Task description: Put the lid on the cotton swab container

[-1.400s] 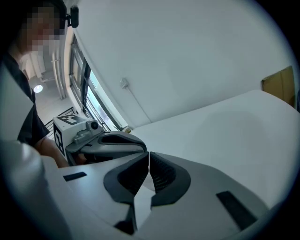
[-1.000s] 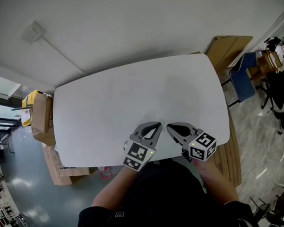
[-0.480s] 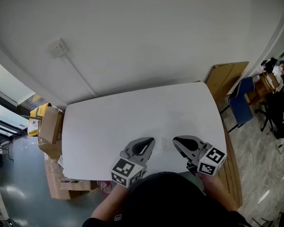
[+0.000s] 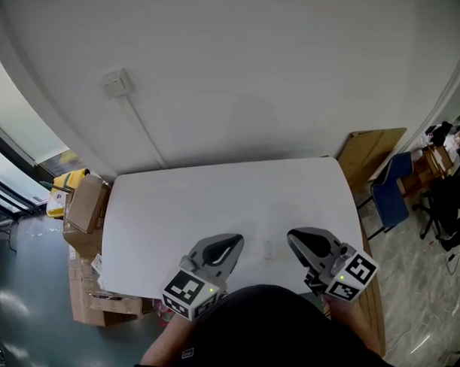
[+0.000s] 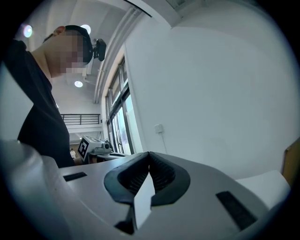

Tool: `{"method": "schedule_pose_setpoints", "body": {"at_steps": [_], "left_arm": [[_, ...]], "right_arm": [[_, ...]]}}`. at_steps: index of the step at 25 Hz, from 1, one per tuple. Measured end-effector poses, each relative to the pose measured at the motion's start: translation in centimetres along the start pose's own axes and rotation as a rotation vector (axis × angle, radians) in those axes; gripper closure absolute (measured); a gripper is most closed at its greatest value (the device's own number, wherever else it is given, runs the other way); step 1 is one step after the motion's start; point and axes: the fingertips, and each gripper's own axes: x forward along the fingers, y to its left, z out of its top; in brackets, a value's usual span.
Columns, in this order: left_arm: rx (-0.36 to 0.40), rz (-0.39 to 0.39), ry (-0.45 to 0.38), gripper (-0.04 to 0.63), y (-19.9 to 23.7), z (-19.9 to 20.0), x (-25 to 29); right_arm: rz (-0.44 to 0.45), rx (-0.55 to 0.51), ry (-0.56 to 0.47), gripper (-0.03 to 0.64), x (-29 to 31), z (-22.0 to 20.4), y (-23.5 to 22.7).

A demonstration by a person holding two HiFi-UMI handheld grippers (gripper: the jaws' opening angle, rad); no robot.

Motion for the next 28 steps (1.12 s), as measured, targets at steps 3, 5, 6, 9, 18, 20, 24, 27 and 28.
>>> {"method": "schedule_pose_setpoints", "body": {"at_steps": [3, 5, 6, 9, 18, 20, 24, 27, 28], "left_arm": [[0.018, 0.007, -0.04, 0.585, -0.2, 1.8, -1.0], [0.028, 0.017, -0.055, 0.585, -0.1, 2.6, -1.5], [0.037, 0.026, -0.054, 0.584, 0.0, 2.8, -1.6], [0.044, 0.052, -0.073, 0.584, 0.5, 3.3, -1.9], [0.041, 0.09, -0.081, 0.584, 2.0, 3.3, -2.4], [0.043, 0.091, -0.072, 0.584, 2.2, 3.2, -2.3], [0.046, 0.082, -0.067, 0.584, 1.8, 2.8, -2.2], [0.054, 0.074, -0.063, 0.586, 1.3, 2.8, -1.8], [0.057, 0.074, -0.06, 0.584, 1.3, 2.9, -1.7]], "right_arm": [[-0.009, -0.014, -0.012, 0.601, -0.3, 0.9, -0.2], [-0.01, -0.02, -0.021, 0.601, -0.5, 1.3, -0.1], [-0.009, -0.024, -0.025, 0.601, -0.6, 1.5, 0.0], [-0.008, -0.041, -0.03, 0.601, -0.7, 2.0, 0.3], [0.007, -0.095, -0.047, 0.601, -0.7, 3.3, 1.7], [0.013, -0.104, -0.05, 0.601, -0.4, 3.5, 1.7], [0.017, -0.108, -0.056, 0.601, -0.4, 3.5, 1.9], [0.011, -0.106, -0.053, 0.601, -0.8, 3.5, 1.6], [0.009, -0.106, -0.052, 0.601, -0.8, 3.4, 1.5]]}}
